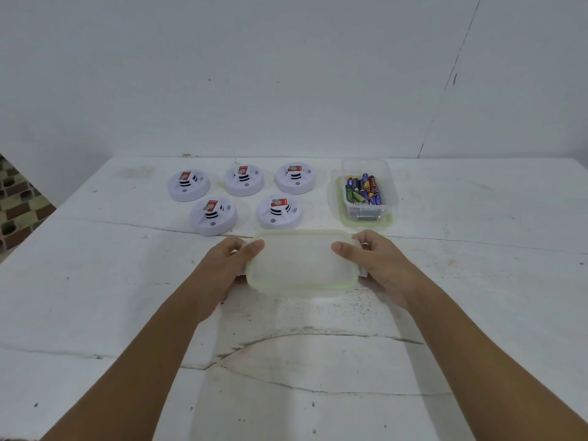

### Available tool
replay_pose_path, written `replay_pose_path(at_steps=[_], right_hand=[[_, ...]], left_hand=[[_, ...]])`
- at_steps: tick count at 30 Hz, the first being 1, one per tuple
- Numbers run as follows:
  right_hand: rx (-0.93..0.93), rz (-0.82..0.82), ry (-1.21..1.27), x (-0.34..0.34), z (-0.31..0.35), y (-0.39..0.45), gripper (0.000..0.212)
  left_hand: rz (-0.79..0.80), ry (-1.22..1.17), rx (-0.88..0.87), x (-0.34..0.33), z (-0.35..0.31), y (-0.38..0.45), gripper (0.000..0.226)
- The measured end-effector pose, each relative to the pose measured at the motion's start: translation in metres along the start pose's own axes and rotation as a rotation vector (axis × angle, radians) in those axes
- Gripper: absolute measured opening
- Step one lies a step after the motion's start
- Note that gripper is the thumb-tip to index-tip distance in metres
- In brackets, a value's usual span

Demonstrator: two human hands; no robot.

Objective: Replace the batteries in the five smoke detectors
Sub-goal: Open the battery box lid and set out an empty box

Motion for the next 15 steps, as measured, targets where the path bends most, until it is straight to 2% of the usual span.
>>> replay_pose_path(at_steps=[1,3,5,7,11,13,15], right_hand=[[-0.014,-0.013,0.018,0.001,0.0,-0.001,0.032],[-0.016,-0.03,0.025,0.003,0.002,0.0,0.04],[-0.001,-0.023,-0.008,0.002,0.005,-0.001,0.035],[0.013,-0.015,-0.039,-0.001,0.01,-0.002,0.028],[0.014,-0.043,-0.018,-0.007,0.023,-0.001,0.042],[0.044,-0.02,-0.094,-0.012,0.027,0.001,0.043],[0.066,-0.012,-0.199,-0.014,0.027,0.002,0.047]], left_hand=[[-0.103,0.02,-0.022,0.007,-0.001,-0.001,0.071],[-0.346,0.039,-0.04,0.03,0.0,-0.012,0.059],[-0.448,0.049,-0.026,0.047,0.006,-0.031,0.051],[-0.371,0.059,0.0,0.048,0.017,-0.048,0.045],[-0.055,0.199,0.078,0.015,0.037,-0.083,0.042],[0.009,0.209,0.09,-0.001,0.04,-0.091,0.04],[-0.008,0.163,0.107,-0.01,0.039,-0.09,0.036]])
Point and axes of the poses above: each hand's wrist, its own y-axis towards the middle knuckle, its own x-axis out of the back of the hand, z = x × y, the point moved 9 cm from there along y, towards the middle knuckle, and after that the axes turned 15 degrees about -z, right-handed, at the moved point
